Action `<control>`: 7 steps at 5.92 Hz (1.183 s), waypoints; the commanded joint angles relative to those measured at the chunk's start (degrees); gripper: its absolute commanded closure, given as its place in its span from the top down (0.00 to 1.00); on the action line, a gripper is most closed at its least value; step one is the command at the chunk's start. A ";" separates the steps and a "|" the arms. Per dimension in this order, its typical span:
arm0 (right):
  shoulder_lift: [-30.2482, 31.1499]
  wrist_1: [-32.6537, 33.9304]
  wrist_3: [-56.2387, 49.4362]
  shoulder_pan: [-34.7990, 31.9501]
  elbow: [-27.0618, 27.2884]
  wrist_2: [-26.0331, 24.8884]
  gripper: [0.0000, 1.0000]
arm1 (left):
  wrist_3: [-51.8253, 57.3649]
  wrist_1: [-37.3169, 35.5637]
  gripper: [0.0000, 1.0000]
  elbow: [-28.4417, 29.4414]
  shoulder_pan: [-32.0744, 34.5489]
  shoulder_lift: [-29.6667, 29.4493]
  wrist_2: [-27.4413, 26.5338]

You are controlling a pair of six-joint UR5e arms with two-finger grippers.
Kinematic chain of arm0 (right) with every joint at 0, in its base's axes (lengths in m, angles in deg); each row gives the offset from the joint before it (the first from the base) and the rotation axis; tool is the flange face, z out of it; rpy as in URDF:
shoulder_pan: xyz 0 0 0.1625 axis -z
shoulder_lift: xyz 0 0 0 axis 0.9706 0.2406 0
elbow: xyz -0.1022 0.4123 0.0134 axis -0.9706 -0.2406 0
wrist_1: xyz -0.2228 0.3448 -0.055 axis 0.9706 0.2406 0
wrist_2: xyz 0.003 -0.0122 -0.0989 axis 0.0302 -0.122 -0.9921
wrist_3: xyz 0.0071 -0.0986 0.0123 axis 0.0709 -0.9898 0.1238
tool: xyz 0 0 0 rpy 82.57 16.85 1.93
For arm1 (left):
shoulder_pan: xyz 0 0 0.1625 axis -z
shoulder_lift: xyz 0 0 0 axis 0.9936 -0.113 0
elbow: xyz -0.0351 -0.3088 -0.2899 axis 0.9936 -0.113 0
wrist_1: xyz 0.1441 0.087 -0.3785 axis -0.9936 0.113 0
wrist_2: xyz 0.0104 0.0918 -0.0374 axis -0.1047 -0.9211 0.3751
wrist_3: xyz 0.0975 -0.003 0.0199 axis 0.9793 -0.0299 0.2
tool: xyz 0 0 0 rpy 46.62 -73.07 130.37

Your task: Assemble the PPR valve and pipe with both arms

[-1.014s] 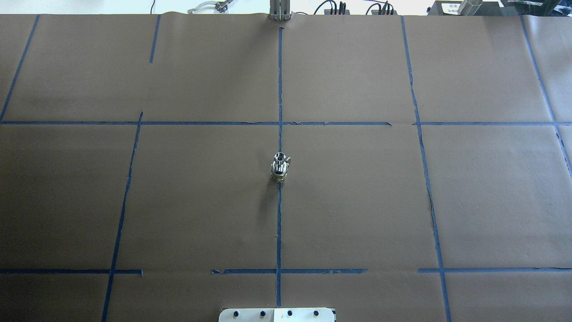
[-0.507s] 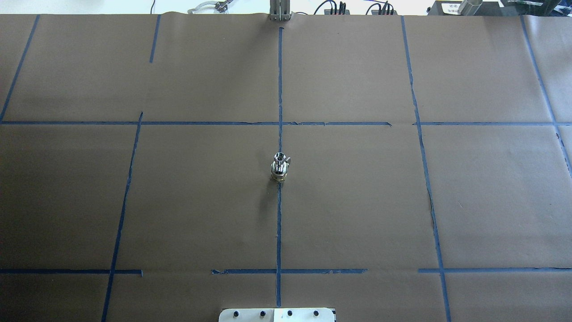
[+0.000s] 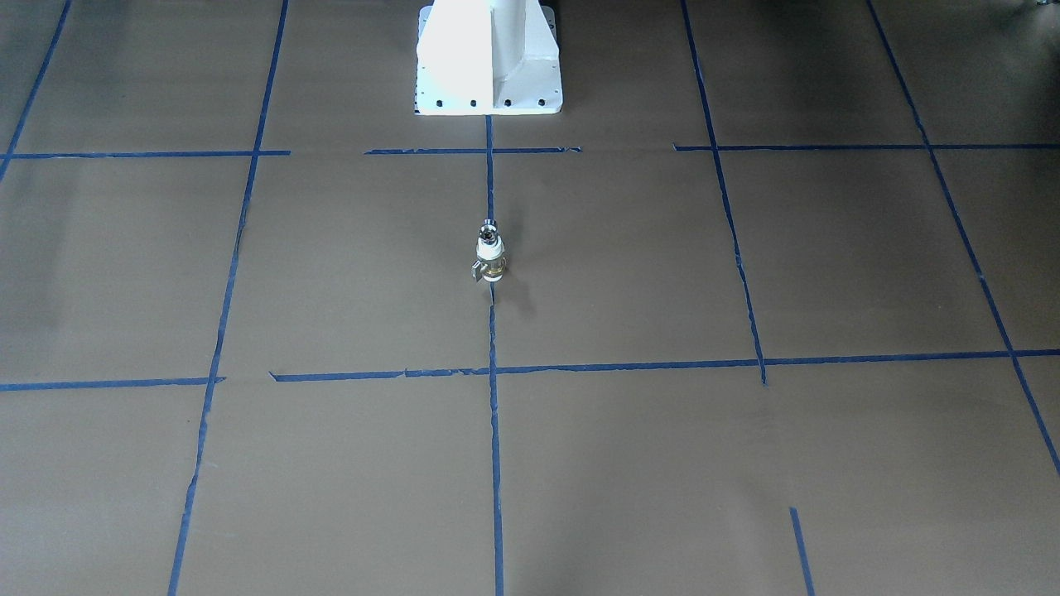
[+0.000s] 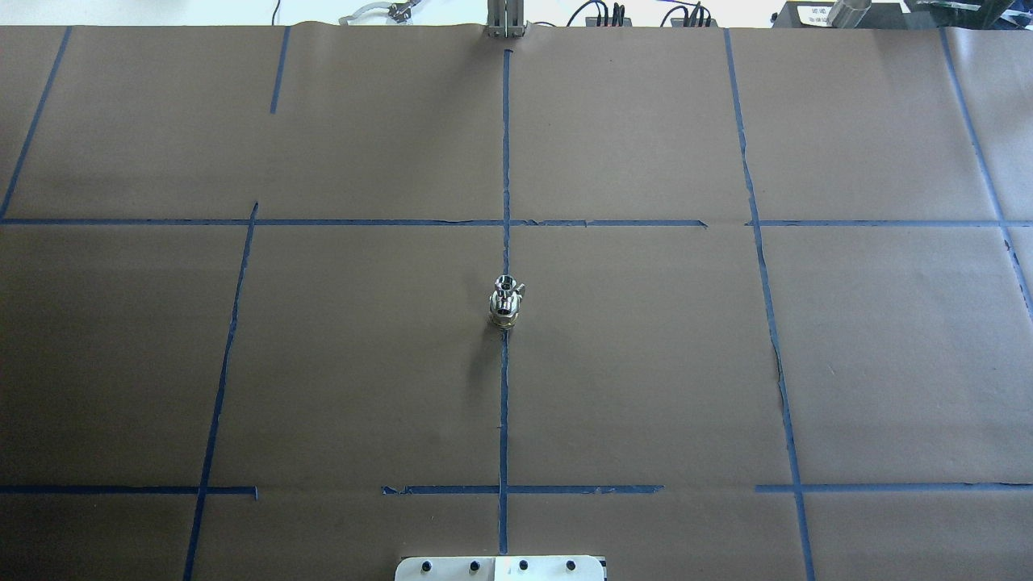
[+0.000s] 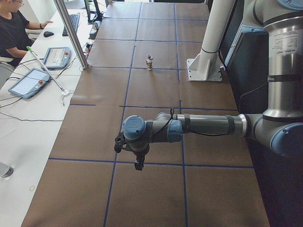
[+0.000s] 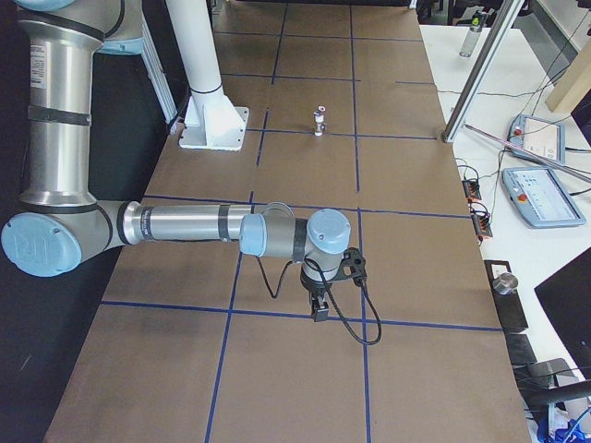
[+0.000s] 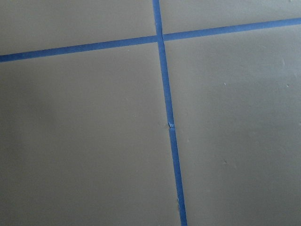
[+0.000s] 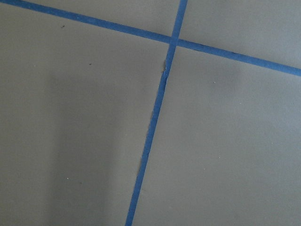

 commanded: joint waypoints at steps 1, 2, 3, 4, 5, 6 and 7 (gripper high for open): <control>0.25 -0.06 0.01 0.03 0.14 0.06 1.00 | 0.08 0.09 1.00 0.01 0.00 0.03 0.03; 0.25 -0.15 0.01 0.21 0.14 0.06 1.00 | 0.43 0.17 1.00 -0.42 0.09 0.03 -0.05; 0.25 -0.15 0.01 0.21 0.23 0.06 1.00 | -0.09 0.09 1.00 0.36 0.00 0.03 -0.23; 0.25 -0.15 0.01 0.21 0.23 0.06 1.00 | 0.08 0.17 1.00 -0.16 0.00 0.38 -0.06; 0.25 -0.15 0.01 0.29 0.23 0.06 1.00 | 0.16 2.09 1.00 -1.29 0.09 0.38 -0.58; 0.25 -0.15 0.01 0.30 0.23 0.06 1.00 | -0.10 2.28 1.00 -1.13 0.00 0.29 -0.58; 0.17 -0.15 0.01 0.30 0.23 0.06 1.00 | 0.08 2.11 1.00 -2.00 0.00 0.12 -0.58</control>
